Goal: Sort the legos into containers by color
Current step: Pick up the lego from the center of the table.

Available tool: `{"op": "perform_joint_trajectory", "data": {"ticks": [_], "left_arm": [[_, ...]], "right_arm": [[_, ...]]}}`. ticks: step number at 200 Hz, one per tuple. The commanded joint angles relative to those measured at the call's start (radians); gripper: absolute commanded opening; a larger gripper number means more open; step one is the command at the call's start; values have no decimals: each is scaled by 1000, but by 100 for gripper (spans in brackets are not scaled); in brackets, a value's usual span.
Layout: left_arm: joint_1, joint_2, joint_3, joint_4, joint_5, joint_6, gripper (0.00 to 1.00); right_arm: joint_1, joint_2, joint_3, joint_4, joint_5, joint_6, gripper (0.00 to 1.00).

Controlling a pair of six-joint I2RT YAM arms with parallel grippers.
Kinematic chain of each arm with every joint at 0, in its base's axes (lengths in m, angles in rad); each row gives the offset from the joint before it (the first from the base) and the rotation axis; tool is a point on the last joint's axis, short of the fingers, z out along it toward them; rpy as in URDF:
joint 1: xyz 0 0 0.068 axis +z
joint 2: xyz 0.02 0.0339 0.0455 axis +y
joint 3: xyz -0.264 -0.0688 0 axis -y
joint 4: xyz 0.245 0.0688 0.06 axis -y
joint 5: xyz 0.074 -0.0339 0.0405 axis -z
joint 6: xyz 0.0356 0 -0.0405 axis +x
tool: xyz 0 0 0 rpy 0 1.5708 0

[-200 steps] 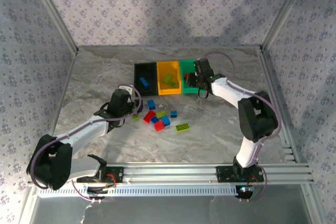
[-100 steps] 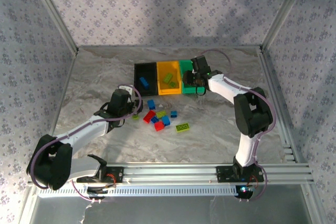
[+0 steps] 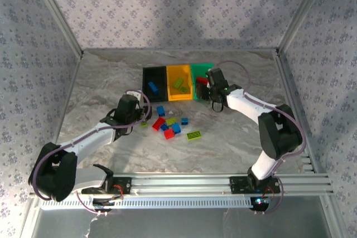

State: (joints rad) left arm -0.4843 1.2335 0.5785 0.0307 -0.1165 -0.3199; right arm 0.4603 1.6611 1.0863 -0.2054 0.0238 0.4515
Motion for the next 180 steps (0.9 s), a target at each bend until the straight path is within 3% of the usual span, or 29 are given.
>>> {"op": "perform_joint_trajectory", "data": {"ticks": [1, 71, 106, 138, 180], "left_arm": [[6, 10, 12, 20, 35, -7, 65], [5, 60, 34, 30, 143, -44, 68], [4, 52, 36, -4, 153, -73, 69], [4, 84, 113, -133, 156, -102, 69], [-6, 144, 185, -201, 220, -154, 69]], "right_arm": [[30, -81, -89, 13, 48, -28, 50], [100, -210, -296, 72, 126, 26, 50], [104, -222, -310, 69, 132, 5, 50], [103, -222, -317, 71, 131, -24, 50], [84, -218, -317, 67, 106, -74, 51]]}}
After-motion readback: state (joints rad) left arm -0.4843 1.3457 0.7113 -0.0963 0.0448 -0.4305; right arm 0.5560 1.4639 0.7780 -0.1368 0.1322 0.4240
